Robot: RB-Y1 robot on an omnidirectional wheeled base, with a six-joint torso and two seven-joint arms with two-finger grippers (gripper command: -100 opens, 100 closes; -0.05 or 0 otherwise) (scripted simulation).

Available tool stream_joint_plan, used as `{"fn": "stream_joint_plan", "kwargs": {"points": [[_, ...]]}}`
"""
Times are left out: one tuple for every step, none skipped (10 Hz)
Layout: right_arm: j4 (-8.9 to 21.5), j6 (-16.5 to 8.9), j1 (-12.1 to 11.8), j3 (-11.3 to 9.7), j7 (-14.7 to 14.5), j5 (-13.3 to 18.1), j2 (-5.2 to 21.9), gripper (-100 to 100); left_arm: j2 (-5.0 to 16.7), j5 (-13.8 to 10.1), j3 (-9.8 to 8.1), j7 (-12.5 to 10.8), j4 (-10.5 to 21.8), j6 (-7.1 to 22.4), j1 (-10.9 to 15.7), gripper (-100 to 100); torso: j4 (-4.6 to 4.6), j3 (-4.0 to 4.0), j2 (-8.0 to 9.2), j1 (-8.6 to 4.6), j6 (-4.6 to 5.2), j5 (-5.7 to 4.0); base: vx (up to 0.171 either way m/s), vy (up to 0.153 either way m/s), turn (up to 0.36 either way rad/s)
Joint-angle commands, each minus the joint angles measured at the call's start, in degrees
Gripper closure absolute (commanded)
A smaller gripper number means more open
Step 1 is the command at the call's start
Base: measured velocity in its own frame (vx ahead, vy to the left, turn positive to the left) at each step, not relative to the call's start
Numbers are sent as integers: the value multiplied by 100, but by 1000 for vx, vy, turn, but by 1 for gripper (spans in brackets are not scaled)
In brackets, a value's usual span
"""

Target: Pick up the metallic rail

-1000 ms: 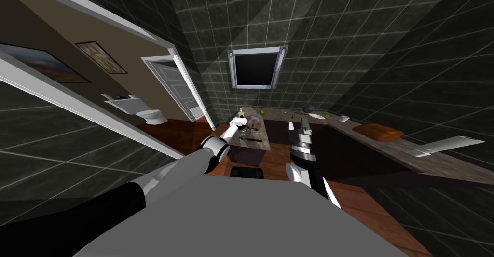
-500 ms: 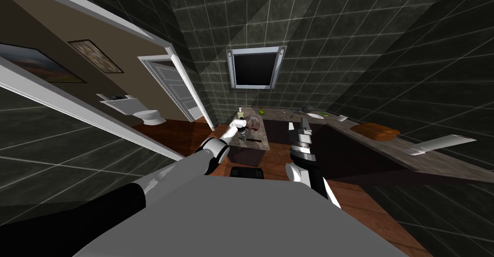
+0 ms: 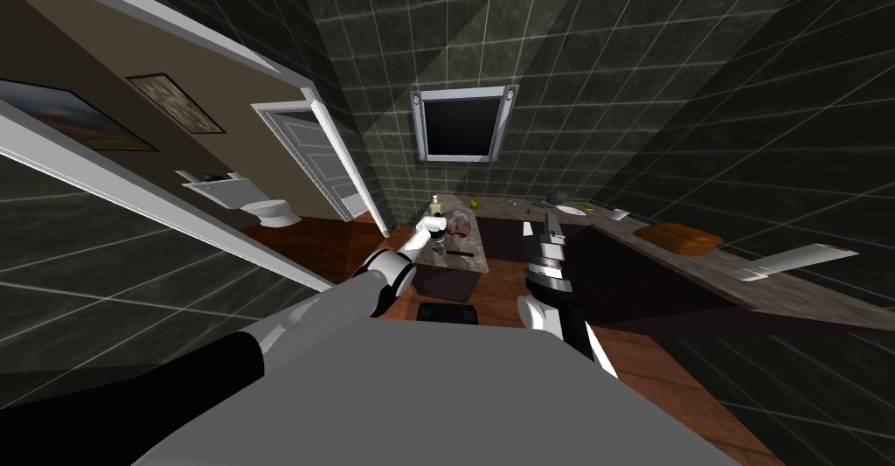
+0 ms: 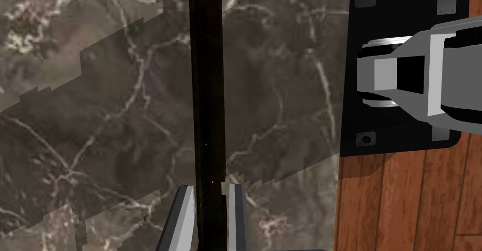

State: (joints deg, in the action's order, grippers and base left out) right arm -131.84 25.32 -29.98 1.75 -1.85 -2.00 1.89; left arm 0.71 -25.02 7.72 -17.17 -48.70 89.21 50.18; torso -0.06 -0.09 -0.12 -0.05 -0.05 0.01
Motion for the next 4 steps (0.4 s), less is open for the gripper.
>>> {"fn": "stream_joint_plan", "kwargs": {"points": [[0,0,0,0,0,0,0,0,35,-45,-8,-47,-95,159,85,100,0,0,0,0,0,0,-6,10,45],[0,0,0,0,0,0,0,0,49,-75,-9,-80,-153,265,144,100,3,3,2,5,-3,0,-8,20,47],[0,0,0,0,0,0,0,0,44,-57,-7,-50,-133,190,93,100,4,4,4,9,-3,1,-1,10,8],[0,0,0,0,0,0,0,0,49,-60,-10,-57,-139,213,104,0,0,2,3,6,-1,1,0,0,0]]}}
